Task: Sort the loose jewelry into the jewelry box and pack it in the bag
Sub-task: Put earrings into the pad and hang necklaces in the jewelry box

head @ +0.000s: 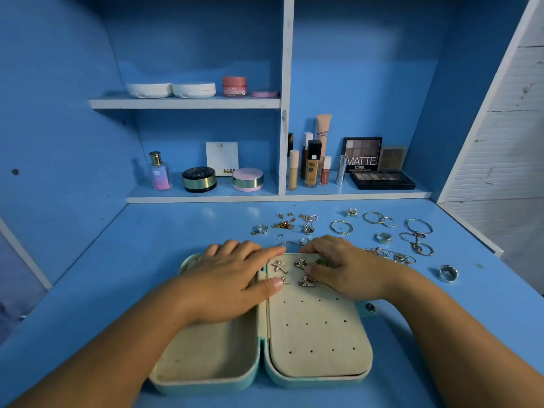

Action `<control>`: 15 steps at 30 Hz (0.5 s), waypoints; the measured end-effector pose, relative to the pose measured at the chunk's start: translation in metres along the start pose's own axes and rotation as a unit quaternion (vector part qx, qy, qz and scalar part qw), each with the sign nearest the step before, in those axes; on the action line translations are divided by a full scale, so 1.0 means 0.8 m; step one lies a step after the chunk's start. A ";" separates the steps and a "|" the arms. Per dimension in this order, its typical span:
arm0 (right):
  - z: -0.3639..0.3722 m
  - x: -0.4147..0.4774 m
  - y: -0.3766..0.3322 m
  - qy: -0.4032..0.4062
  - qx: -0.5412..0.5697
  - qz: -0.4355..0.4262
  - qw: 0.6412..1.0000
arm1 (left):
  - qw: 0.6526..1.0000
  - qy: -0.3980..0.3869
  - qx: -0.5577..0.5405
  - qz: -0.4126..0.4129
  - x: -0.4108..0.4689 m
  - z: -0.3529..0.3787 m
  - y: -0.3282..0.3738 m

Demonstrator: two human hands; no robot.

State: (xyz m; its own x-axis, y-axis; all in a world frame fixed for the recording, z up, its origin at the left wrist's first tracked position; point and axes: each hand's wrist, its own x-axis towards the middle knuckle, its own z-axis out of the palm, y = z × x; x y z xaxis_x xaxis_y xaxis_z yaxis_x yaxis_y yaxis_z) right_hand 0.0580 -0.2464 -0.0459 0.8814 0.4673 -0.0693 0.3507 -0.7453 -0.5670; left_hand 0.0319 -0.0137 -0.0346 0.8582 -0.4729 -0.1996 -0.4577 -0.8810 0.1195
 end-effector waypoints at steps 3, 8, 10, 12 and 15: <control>-0.002 0.001 0.001 0.014 0.052 -0.001 0.999 | 1.000 0.011 0.011 -0.005 0.001 0.001 0.002; -0.015 0.001 0.010 0.138 0.067 -0.014 0.988 | 0.998 0.059 -0.030 -0.003 -0.002 0.005 -0.006; -0.021 0.002 0.013 0.174 0.055 -0.020 0.983 | 0.995 0.084 -0.056 0.006 -0.008 0.005 -0.014; -0.028 0.009 0.017 0.183 0.006 -0.022 0.983 | 0.993 0.103 -0.055 0.012 -0.014 0.007 -0.024; -0.033 0.032 0.017 0.162 -0.079 -0.028 0.983 | 0.991 0.125 -0.047 0.021 -0.017 0.012 -0.033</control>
State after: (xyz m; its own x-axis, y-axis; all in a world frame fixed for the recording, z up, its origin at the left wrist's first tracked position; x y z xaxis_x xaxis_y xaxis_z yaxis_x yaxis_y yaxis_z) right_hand 0.0937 -0.2574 -0.0340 0.9048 0.3534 0.2374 0.4240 -0.7992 -0.4262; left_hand 0.0299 0.0163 -0.0447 0.8746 -0.4818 0.0542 -0.4814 -0.8497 0.2151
